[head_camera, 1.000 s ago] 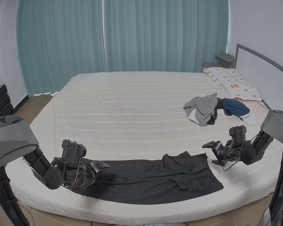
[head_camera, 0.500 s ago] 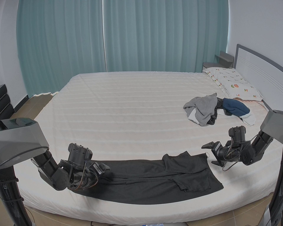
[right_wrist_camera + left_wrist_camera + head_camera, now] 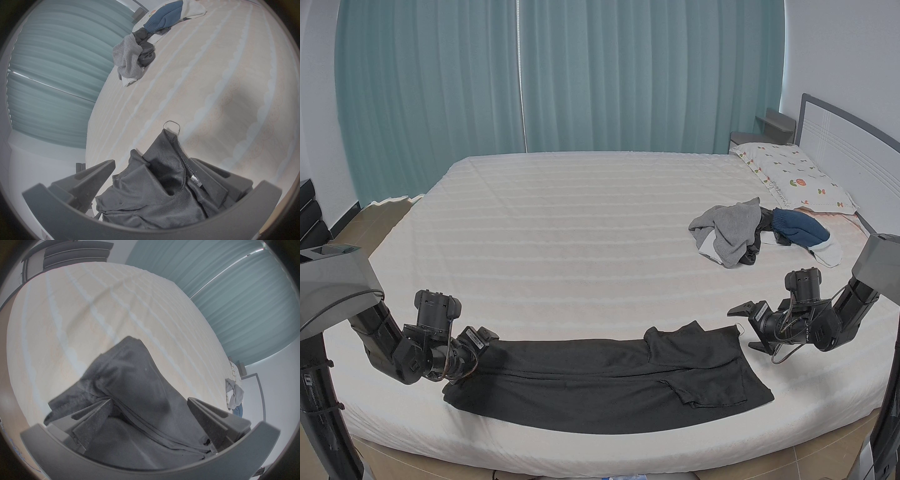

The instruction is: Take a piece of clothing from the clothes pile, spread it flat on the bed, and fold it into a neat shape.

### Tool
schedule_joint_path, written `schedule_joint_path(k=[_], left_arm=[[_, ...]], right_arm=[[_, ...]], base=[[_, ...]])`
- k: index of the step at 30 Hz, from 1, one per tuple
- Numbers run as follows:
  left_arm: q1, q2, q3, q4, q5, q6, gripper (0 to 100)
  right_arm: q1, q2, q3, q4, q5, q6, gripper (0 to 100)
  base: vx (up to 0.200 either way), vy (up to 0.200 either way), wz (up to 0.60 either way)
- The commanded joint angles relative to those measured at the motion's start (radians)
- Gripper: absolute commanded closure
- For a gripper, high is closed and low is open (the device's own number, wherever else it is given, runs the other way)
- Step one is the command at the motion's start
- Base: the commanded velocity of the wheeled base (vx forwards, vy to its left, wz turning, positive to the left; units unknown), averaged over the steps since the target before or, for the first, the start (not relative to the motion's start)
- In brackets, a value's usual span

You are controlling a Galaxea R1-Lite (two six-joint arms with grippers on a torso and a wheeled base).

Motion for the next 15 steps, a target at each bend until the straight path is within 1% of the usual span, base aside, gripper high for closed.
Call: schedule_joint_path(k=[1, 8, 10, 12, 15], left_arm=[[0.027, -0.004, 0.003, 0.003, -0.001, 0.012, 0], [0.087, 0.006, -0.006, 0.003, -0.002, 0.049, 0], [0.092, 0.008, -0.006, 0.003, -0.002, 0.052, 0], [0.126, 0.008, -0.007, 0.004, -0.004, 0.081, 0], [0.152, 0.005, -0.015, 0.007, -0.004, 0.092, 0]], right_arm=[[0.000, -0.001, 0.000, 0.000, 0.000, 0.000, 0], [0.000, -0.001, 0.002, 0.000, 0.000, 0.000, 0], [0.000, -0.001, 0.002, 0.000, 0.000, 0.000, 0], [0.000, -0.003, 0.004, 0.000, 0.000, 0.000, 0], [-0.001, -0.003, 0.007, 0.000, 0.000, 0.000, 0]], base=[[0.000, 0.000, 0.00], [0.000, 0.000, 0.00], [0.000, 0.000, 0.00], [0.000, 0.000, 0.00], [0.000, 0.000, 0.00]])
